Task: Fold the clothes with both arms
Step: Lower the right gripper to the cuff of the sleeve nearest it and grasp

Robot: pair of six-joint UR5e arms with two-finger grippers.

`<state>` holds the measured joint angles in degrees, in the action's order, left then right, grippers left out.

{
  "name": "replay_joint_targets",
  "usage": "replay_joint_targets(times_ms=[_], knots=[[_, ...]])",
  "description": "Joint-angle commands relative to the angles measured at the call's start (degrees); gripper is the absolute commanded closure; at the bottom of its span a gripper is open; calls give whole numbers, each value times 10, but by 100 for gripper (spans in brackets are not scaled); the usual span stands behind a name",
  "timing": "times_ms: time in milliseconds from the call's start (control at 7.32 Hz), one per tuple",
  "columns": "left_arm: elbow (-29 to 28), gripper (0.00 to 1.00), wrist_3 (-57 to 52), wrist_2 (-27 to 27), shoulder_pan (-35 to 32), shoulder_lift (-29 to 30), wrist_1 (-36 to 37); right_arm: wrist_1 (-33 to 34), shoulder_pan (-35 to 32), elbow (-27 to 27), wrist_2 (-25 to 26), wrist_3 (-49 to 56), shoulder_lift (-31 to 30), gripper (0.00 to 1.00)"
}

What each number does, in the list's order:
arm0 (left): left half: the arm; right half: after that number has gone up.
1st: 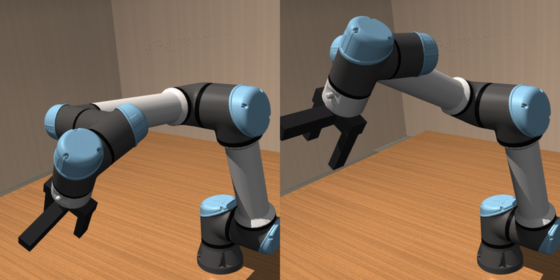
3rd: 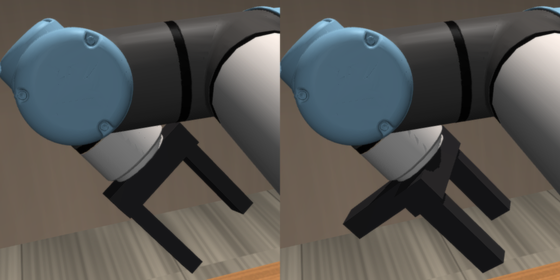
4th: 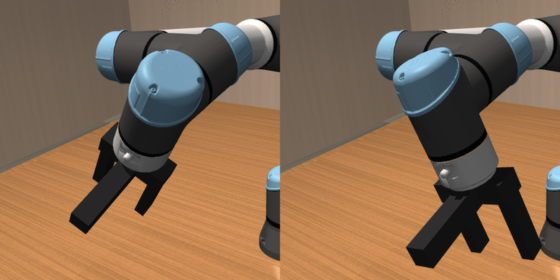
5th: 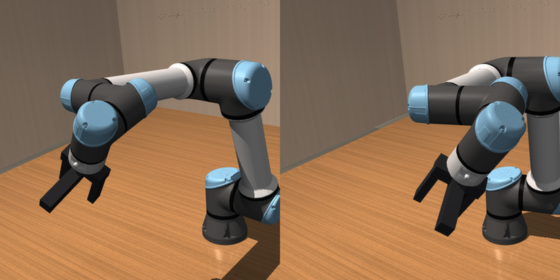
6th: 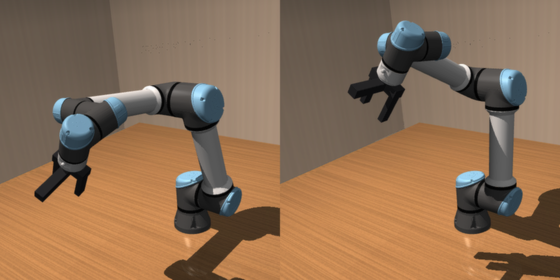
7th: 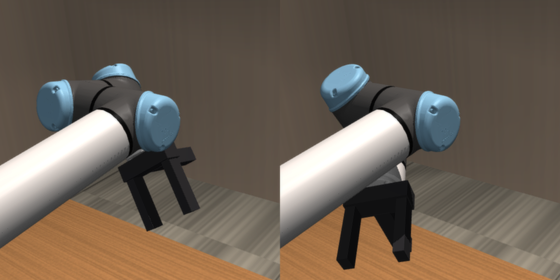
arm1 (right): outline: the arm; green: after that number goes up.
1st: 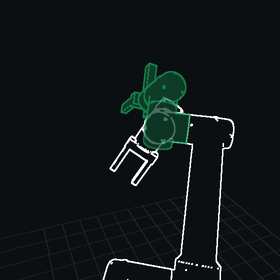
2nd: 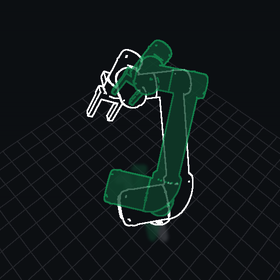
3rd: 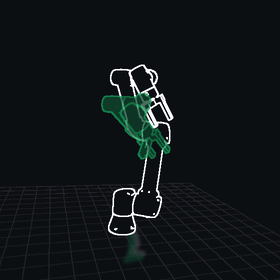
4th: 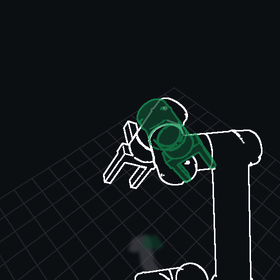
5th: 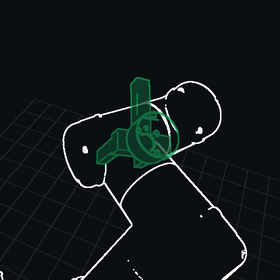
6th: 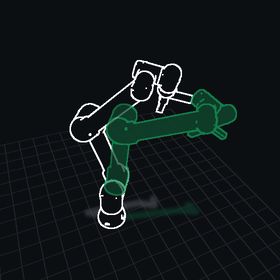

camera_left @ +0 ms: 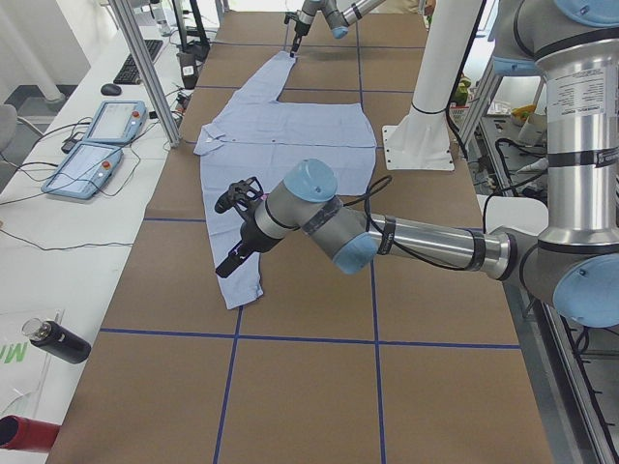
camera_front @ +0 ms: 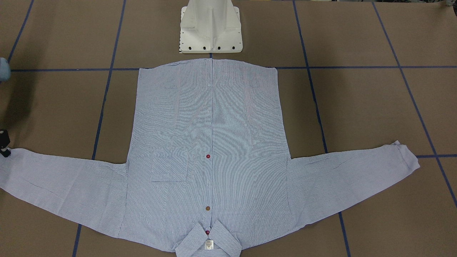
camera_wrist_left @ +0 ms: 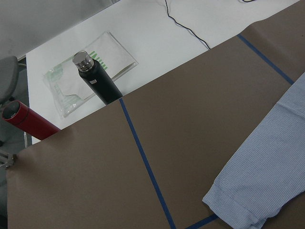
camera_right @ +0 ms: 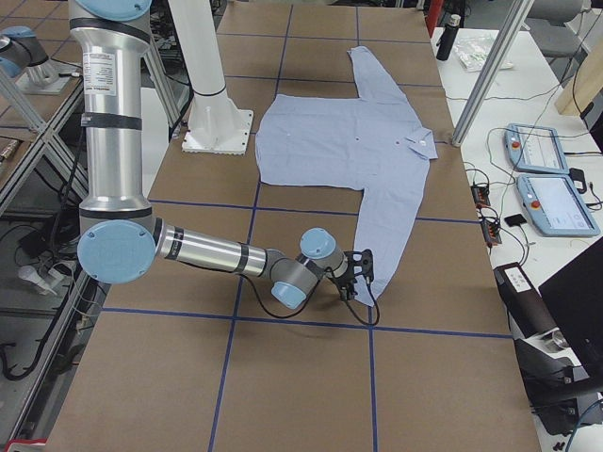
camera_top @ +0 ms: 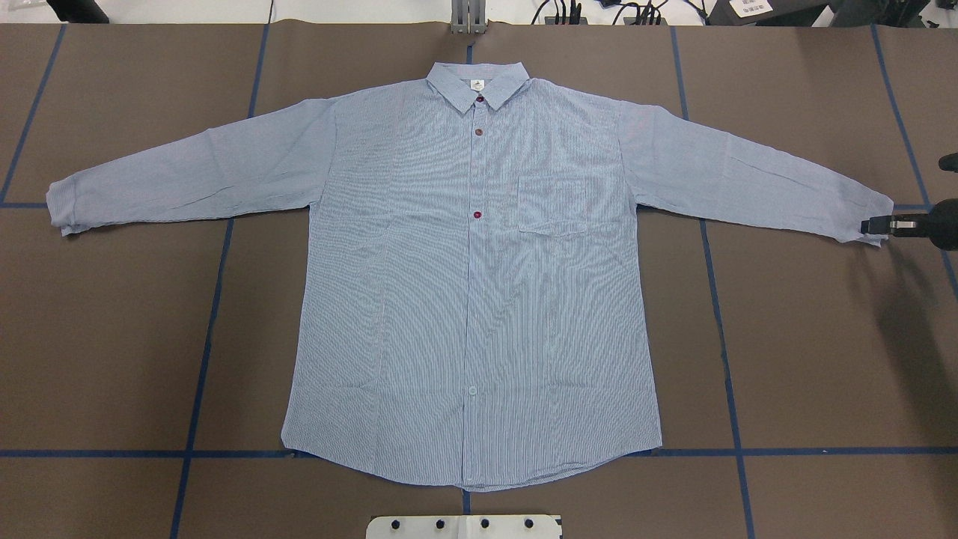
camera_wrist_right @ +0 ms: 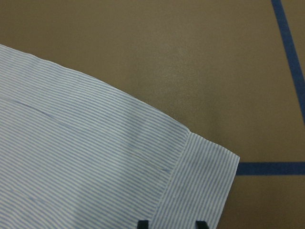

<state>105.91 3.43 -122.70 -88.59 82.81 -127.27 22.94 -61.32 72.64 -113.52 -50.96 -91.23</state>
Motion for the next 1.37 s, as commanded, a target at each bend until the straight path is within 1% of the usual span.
replay_joint_targets(times_ms=[0, 137, 410, 547, 683, 820, 1094, 1230], knots=[[0, 0, 0, 0, 0, 0, 0, 0, 0, 8, 1, -19, 0, 100], [1, 0, 0, 0, 0, -9, -2, 0, 0, 21, -2, -19, -1, 100], [-3, 0, 0, 0, 0, -19, -25, 1, -1, 21, -5, -12, -3, 100], [-3, 0, 0, 0, 0, -20, -25, 0, -1, 16, 0, -5, -6, 33], [-4, 0, 0, 0, 0, -20, -25, -1, -2, 15, 0, 3, -15, 29], [-5, 0, 0, 0, 0, -20, -25, -18, -2, 11, 0, 0, -24, 29], [-6, 0, 0, 0, 0, -20, -25, -25, -1, 6, 4, -14, -25, 31], [-6, 0, 0, 0, 0, -20, -25, -24, 0, 7, 21, -32, -20, 33]])
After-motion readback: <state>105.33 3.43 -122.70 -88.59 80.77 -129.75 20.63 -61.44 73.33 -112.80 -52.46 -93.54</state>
